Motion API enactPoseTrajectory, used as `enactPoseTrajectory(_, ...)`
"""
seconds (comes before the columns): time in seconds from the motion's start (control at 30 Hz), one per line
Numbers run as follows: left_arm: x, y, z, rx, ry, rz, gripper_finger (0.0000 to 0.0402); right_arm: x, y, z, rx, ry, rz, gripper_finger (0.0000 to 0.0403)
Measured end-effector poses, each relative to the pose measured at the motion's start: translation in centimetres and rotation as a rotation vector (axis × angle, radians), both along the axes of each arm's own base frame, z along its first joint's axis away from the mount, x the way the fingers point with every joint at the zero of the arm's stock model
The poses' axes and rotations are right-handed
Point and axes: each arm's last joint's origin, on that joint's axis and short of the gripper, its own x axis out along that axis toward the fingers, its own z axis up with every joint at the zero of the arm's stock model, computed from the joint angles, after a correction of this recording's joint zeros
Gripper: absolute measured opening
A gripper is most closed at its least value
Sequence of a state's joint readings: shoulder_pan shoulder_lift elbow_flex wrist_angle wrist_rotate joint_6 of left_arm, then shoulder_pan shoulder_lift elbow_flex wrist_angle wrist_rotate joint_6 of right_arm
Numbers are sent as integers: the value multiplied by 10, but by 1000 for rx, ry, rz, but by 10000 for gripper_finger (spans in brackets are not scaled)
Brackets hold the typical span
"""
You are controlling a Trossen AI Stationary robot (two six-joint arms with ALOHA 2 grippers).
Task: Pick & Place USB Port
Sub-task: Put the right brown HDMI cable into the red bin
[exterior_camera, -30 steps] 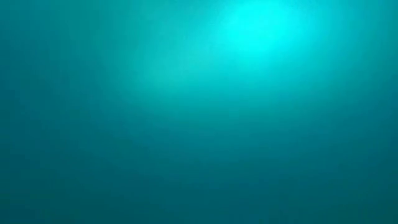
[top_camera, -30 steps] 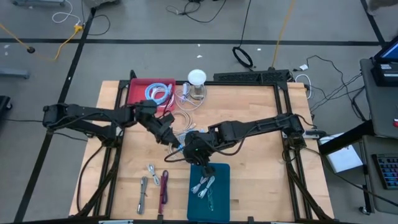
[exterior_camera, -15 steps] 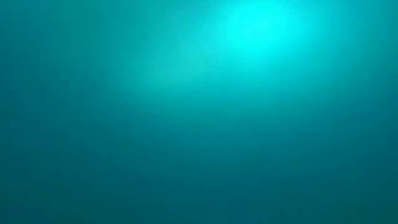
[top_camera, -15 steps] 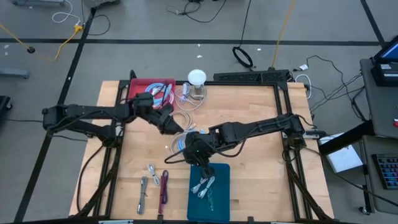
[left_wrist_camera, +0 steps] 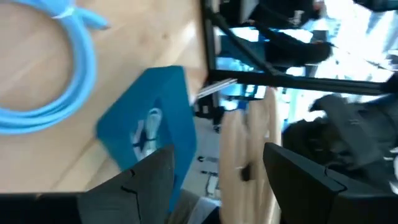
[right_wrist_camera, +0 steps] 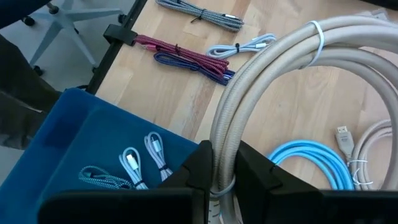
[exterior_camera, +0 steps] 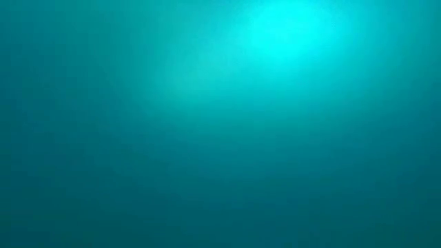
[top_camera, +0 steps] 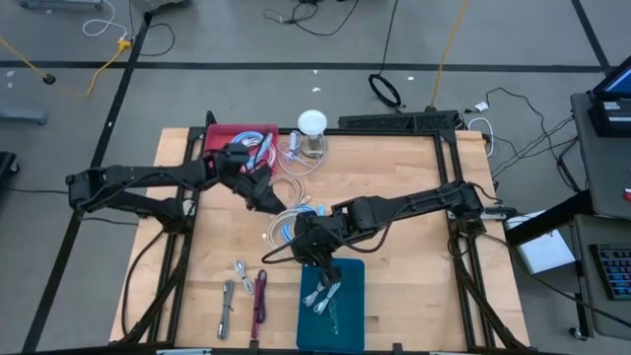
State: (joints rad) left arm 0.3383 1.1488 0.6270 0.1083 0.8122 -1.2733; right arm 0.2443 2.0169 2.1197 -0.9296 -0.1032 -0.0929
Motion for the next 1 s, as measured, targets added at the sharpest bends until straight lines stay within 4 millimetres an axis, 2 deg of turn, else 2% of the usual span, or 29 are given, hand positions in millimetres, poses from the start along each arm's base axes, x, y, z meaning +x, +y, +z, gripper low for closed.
enactPoseTrajectory(0.23, 7, -14, 10, -34, -75, -30, 248, 1, 1, 1, 5, -10, 6, 34)
enactPoseTrajectory(0.47, 9, -30, 7, -23, -46, -89, 248, 2, 1, 2, 3, -32, 8, 34)
enactPoseTrajectory(0.67, 9, -27, 6, -7, -39, -57, 248, 2, 0, 2, 5, -33, -5, 34)
enactPoseTrajectory(1.0, 4, -6, 3, -6, -14, 21, 248, 2, 2, 2, -15, -32, -19, 33)
